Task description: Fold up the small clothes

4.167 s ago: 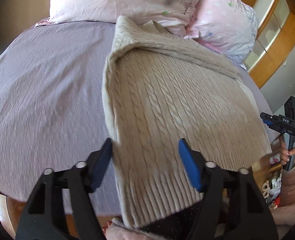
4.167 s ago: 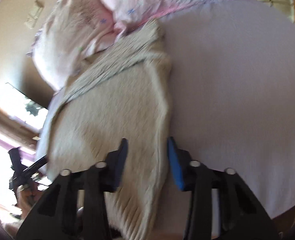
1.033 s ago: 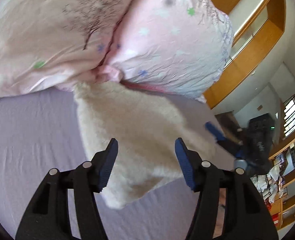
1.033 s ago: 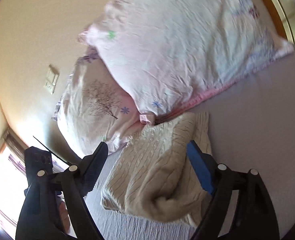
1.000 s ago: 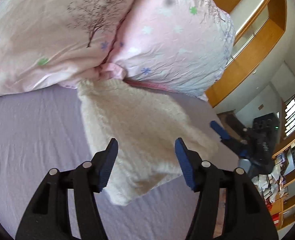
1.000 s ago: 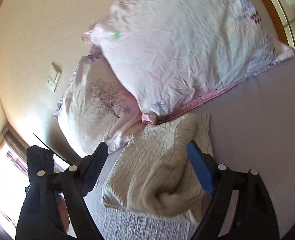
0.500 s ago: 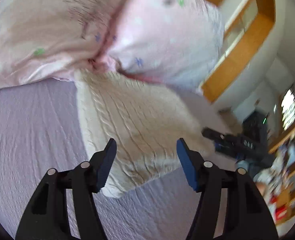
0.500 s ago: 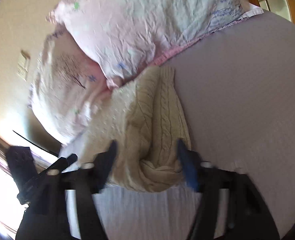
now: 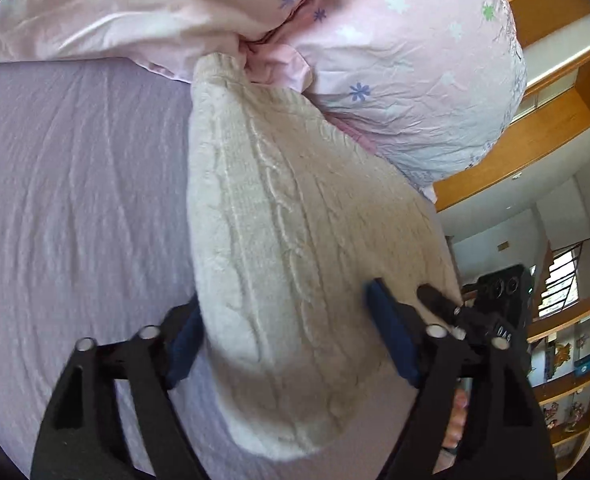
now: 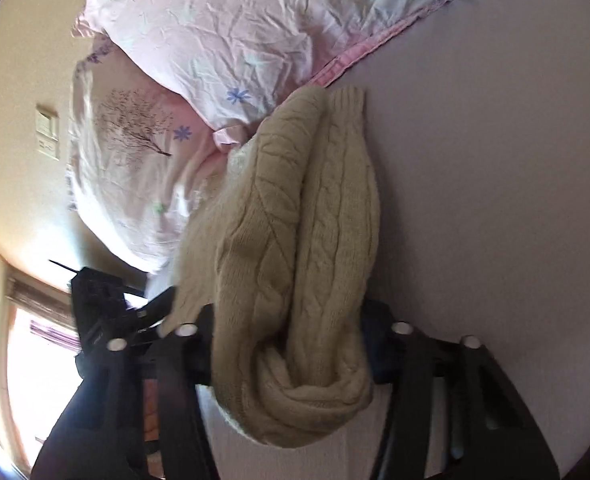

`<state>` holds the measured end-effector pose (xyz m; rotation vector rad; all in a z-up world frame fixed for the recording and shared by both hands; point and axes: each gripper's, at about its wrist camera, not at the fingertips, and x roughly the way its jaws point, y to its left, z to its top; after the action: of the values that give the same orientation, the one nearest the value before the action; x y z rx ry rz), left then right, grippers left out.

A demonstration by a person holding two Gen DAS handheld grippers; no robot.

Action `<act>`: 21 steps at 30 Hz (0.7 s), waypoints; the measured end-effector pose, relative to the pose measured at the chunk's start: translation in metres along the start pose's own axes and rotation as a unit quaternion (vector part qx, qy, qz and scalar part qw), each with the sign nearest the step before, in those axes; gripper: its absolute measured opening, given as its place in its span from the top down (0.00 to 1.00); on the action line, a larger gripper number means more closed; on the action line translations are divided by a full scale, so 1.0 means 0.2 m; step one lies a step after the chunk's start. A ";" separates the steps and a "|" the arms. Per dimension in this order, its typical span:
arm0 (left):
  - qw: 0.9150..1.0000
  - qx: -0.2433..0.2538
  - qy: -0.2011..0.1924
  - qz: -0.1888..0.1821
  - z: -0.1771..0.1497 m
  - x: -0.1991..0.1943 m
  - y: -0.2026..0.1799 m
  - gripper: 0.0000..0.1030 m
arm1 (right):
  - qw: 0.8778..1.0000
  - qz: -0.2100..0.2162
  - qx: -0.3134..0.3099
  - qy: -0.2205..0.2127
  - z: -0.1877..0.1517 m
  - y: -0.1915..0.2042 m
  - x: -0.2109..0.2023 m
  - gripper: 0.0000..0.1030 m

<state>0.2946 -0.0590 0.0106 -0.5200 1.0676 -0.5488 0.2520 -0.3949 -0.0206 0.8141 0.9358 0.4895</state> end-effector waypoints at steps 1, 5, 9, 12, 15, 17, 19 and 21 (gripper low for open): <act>1.000 -0.004 -0.008 -0.005 0.00 -0.01 0.01 0.51 | 1.000 0.005 -0.001 -0.004 -0.01 0.01 -0.01 0.58; 0.999 0.019 -0.031 -0.018 0.00 -0.21 0.04 0.65 | 0.999 0.039 -0.037 0.001 -0.07 0.16 0.01 0.62; 0.997 0.029 -0.075 0.005 -0.06 -0.51 0.16 0.64 | 0.993 0.057 -0.099 0.042 -0.20 0.40 0.19 0.63; 0.994 0.026 -0.056 0.087 -0.12 -0.52 0.28 0.55 | 0.989 0.001 -0.128 0.080 -0.28 0.47 0.40 0.52; 0.992 0.039 -0.080 0.089 -0.18 -0.62 0.28 0.52 | 0.990 -0.034 -0.129 0.051 -0.29 0.50 0.32 0.40; 0.986 0.074 -0.123 0.090 -0.22 -0.75 0.18 0.49 | 0.989 -0.032 -0.141 -0.023 -0.29 0.56 0.13 0.38; 0.982 0.103 -0.144 0.062 -0.26 -0.81 0.06 0.39 | 0.989 0.029 -0.141 -0.039 -0.29 0.63 0.04 0.27; 0.983 0.118 -0.135 0.032 -0.27 -0.79 -0.02 0.24 | 0.986 0.080 -0.145 -0.020 -0.31 0.72 0.07 0.14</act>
<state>0.1851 0.0326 0.0973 -0.3383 0.7474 -0.5240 0.2022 -0.2731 0.0656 0.6326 0.7436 0.7288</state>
